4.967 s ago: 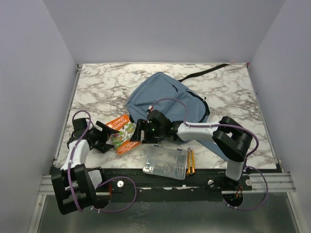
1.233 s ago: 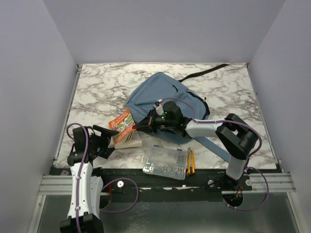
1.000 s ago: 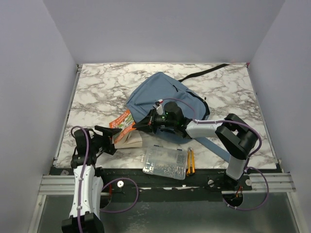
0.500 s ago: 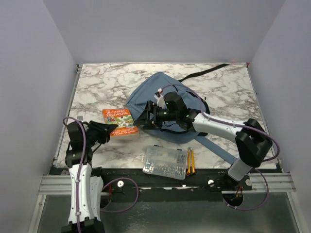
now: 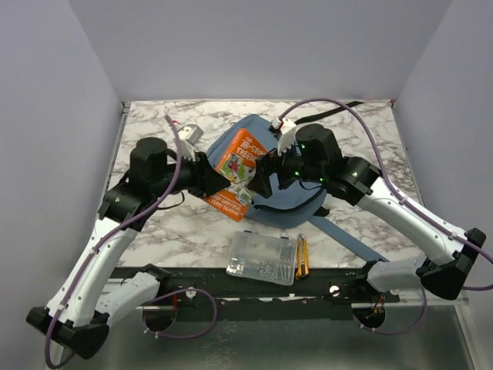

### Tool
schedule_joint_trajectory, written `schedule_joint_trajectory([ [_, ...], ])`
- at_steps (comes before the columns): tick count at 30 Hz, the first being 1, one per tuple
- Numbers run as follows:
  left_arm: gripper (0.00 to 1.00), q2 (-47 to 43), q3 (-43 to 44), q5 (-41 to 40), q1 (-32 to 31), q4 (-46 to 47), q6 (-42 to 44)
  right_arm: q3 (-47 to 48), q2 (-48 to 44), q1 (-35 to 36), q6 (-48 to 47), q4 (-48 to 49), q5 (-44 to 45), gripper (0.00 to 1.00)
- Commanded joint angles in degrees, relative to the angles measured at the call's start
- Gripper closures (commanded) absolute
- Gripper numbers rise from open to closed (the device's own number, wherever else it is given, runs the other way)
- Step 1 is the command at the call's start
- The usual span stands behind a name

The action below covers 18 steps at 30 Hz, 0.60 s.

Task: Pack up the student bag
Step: Pick up the book from the center of the board, then place the book in the student bag.

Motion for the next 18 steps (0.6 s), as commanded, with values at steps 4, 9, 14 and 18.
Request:
schedule_joint_trajectory([
  [4, 1.0, 10.16, 12.56, 1.2, -14.54, -10.04, 27.41, 13.66, -1.09, -0.45, -12.73, -14.13, 7.62, 0.0],
  [9, 1.0, 10.77, 14.76, 9.08, -14.67, -13.36, 33.65, 15.06, -4.52, -0.49, -12.82, -16.22, 2.57, 0.0],
  [14, 1.0, 11.66, 15.93, 17.72, -14.73, -18.2, 38.19, 14.1, -6.45, -0.55, -11.66, -16.87, -3.95, 0.0],
  [18, 1.0, 11.57, 15.89, 22.72, -14.73, -18.94, 39.09, 11.57, -6.18, -0.5, -10.12, -17.53, -17.23, 0.0],
])
